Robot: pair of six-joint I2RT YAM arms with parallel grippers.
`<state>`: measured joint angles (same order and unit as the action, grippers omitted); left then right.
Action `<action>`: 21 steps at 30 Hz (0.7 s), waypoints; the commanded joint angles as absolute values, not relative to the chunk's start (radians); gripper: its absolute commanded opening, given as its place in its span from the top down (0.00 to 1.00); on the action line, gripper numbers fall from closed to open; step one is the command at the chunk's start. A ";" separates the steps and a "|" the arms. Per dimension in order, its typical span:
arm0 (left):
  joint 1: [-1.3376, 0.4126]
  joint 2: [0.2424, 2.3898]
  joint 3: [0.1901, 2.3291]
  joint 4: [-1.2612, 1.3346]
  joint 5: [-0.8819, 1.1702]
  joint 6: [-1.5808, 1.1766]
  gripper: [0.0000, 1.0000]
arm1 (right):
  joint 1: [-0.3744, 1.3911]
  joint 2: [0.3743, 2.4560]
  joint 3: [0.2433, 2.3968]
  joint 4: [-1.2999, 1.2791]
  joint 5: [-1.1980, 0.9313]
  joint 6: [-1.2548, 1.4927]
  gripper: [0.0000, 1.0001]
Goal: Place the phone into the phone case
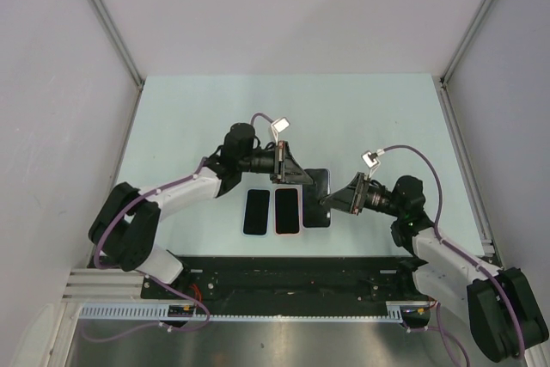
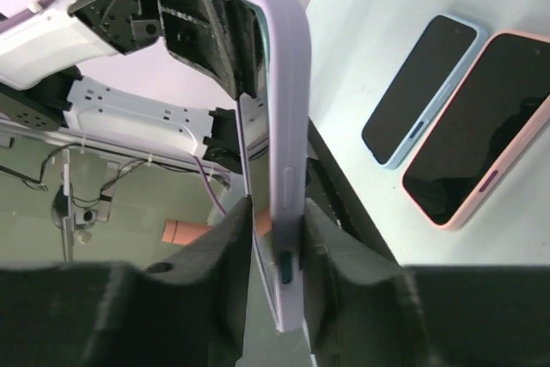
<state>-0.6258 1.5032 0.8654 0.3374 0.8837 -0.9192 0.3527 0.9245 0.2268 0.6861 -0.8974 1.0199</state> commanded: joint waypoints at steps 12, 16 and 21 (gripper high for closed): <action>-0.612 1.447 0.980 0.031 0.707 -0.698 0.76 | 0.367 0.916 0.259 0.655 -0.841 0.970 1.00; -0.591 1.439 1.052 -0.131 0.663 -0.617 0.43 | 0.365 0.910 0.291 0.534 -0.828 0.913 1.00; -0.551 1.378 1.109 -0.284 0.549 -0.499 0.15 | 0.365 0.907 0.331 0.358 -0.792 0.827 1.00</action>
<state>-0.5789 1.4605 1.0351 -0.1268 0.6678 -0.6388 0.3649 0.9257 0.2523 0.4778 -0.8257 0.9127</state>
